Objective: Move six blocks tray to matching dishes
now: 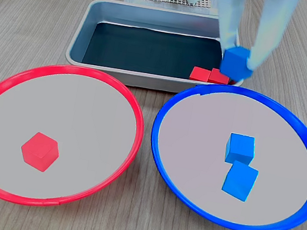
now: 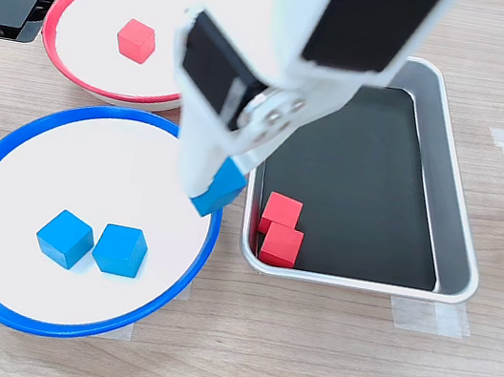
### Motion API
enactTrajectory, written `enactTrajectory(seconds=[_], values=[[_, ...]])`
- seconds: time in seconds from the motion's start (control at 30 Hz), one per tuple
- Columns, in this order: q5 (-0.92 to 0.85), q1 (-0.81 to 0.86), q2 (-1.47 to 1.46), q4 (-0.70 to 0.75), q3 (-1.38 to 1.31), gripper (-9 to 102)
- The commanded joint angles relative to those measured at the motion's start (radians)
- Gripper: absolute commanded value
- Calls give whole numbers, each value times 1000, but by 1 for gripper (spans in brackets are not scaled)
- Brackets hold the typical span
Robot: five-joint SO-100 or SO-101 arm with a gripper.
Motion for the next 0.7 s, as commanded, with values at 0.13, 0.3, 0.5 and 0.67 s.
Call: enactTrajectory(seconds=[0.13,0.3,0.5,0.67], values=[[149,14,-100,-262,-71,5],[143,41,-101,-247,-51,16],[60,54,71,-67,126,2],[-91,86,235,23,341,2]])
